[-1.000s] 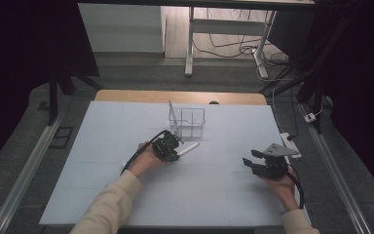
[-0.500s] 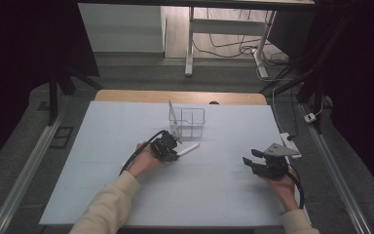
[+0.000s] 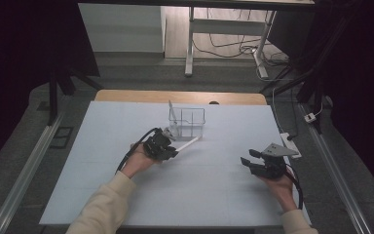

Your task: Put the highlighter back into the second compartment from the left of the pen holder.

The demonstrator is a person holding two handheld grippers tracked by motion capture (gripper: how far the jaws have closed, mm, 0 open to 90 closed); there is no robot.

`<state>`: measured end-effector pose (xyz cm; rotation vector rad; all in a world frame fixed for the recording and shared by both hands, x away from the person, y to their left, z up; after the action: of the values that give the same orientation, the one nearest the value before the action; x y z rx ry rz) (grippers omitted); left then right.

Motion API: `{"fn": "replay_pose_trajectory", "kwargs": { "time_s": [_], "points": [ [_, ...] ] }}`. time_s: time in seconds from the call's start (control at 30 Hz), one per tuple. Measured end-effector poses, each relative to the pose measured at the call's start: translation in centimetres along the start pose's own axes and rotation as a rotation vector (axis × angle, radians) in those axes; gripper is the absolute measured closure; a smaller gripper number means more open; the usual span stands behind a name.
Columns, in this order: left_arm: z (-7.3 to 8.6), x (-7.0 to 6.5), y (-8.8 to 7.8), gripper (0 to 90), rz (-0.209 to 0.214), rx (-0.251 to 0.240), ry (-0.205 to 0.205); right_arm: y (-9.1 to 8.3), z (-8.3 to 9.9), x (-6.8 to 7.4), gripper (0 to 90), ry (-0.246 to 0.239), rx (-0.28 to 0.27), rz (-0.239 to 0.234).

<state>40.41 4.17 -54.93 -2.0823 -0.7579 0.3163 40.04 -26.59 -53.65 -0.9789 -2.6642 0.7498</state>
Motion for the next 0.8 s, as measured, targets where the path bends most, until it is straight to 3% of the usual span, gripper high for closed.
{"fn": "replay_pose_trajectory", "kwargs": {
  "time_s": [0.33,0.8],
  "points": [
    [-1.1,-1.1,-1.0,79.1,-0.007,-0.1,0.012,0.0,-0.6,0.6,47.2,0.012,-0.032,-0.022],
    [-2.0,-2.6,-1.4,79.1,0.012,-0.168,0.053,0.6,-2.1,2.1,46.8,0.026,-0.097,-0.067]
  ]
}}
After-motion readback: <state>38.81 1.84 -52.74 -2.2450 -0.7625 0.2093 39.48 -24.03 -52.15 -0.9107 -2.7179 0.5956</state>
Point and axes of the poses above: each handheld gripper's, and its own axes: y roughly forward along the jaws, z roughly out of its underside, x roughly to its left, the point moved 8 cm from there along y, roughly forward along the jaws, and after that the axes turned 6 degrees about -z, right-handed, at the moved point
